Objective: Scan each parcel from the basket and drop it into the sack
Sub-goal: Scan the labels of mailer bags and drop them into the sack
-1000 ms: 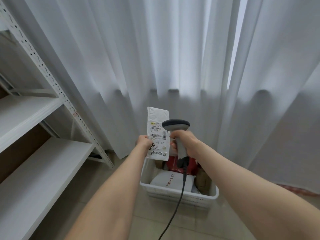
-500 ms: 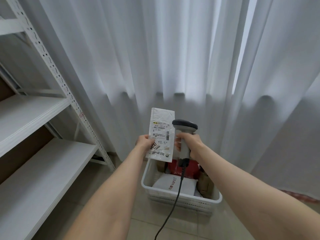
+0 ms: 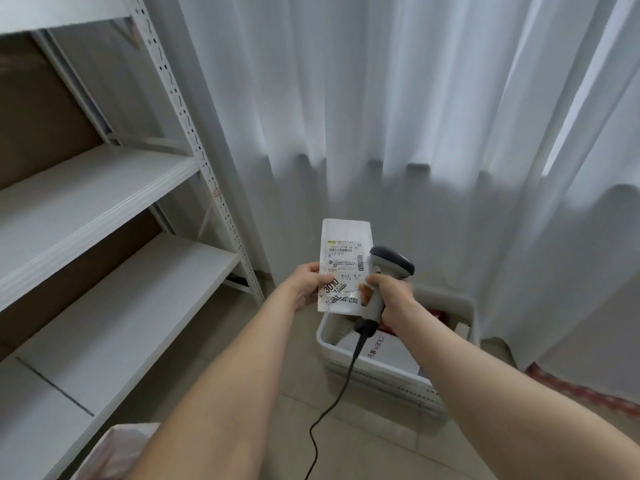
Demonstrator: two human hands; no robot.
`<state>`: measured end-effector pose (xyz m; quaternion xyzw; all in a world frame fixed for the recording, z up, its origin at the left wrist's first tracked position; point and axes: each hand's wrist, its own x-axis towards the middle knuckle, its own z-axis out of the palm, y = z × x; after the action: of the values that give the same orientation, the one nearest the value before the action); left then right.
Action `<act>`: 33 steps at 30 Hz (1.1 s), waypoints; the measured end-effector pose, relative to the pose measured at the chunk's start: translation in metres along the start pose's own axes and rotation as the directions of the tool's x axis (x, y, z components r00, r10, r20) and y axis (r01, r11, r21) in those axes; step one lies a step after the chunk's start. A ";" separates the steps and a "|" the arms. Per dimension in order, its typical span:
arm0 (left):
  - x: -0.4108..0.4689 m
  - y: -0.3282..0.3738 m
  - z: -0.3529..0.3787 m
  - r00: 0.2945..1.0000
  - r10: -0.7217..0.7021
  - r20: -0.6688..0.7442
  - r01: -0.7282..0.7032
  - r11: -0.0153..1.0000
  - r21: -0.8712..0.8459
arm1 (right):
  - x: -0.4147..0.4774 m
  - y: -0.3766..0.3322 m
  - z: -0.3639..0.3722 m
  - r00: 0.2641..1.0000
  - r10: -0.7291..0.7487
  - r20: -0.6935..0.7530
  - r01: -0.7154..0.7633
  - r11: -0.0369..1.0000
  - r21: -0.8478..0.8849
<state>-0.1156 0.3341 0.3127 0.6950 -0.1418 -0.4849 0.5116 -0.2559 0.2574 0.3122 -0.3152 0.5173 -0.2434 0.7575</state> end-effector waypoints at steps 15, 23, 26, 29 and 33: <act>-0.187 -0.141 -0.119 0.828 0.006 -0.560 0.046 0.996 0.078 | -0.122 0.141 0.022 0.935 0.195 0.296 -0.154 0.976 -0.155; -0.276 -0.211 -0.180 0.750 -0.070 -0.657 0.115 0.993 0.025 | -0.198 0.233 0.054 0.887 0.302 0.349 -0.193 0.930 -0.313; -0.291 -0.240 -0.213 0.745 -0.099 -0.660 0.160 0.987 0.032 | -0.216 0.269 0.067 0.884 0.335 0.326 -0.220 0.914 -0.341; -0.300 -0.272 -0.248 0.754 -0.080 -0.651 0.174 0.981 0.081 | -0.227 0.308 0.082 0.888 0.359 0.288 -0.260 0.908 -0.328; -0.306 -0.318 -0.298 0.769 -0.038 -0.639 0.235 0.946 0.226 | -0.233 0.375 0.104 0.895 0.403 0.191 -0.326 0.884 -0.336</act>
<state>-0.1163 0.8557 0.2060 0.8925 0.0176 -0.2362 0.3840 -0.2228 0.6989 0.2127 -0.3496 0.4961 0.0270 0.7943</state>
